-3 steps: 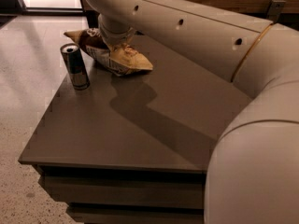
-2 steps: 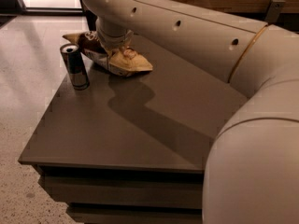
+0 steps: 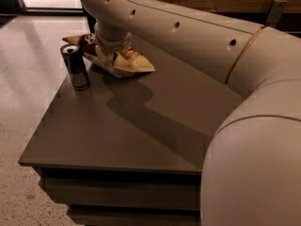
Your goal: Move brown chip bag near redbull can
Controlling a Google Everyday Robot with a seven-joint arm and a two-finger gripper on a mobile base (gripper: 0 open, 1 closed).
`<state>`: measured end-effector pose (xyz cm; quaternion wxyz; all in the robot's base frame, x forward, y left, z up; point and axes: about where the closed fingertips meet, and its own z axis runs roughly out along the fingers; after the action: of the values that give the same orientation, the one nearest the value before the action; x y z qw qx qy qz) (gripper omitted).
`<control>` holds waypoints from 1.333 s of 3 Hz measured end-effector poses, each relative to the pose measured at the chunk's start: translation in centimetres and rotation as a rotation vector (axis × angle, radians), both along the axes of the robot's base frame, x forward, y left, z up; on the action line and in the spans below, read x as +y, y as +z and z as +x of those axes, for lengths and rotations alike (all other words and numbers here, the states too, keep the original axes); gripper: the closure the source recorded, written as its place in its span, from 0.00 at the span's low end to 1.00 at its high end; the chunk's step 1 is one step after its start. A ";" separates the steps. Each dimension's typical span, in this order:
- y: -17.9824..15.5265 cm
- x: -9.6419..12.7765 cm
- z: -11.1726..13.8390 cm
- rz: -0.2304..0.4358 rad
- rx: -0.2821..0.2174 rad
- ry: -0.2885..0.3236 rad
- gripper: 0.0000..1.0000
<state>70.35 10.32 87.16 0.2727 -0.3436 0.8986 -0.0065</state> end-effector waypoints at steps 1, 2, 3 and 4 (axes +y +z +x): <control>-0.2 -0.1 0.0 -0.001 0.007 0.003 0.00; -0.3 -0.4 0.0 -0.005 0.009 0.000 0.00; 0.2 -2.0 0.2 -0.008 0.000 -0.016 0.00; 1.7 -3.4 0.4 0.011 -0.023 -0.026 0.00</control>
Offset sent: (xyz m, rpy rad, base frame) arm -0.0009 -0.0065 -0.0018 -0.0059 0.0111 0.0001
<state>70.77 6.92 88.85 0.2848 -0.3303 0.8998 -0.0091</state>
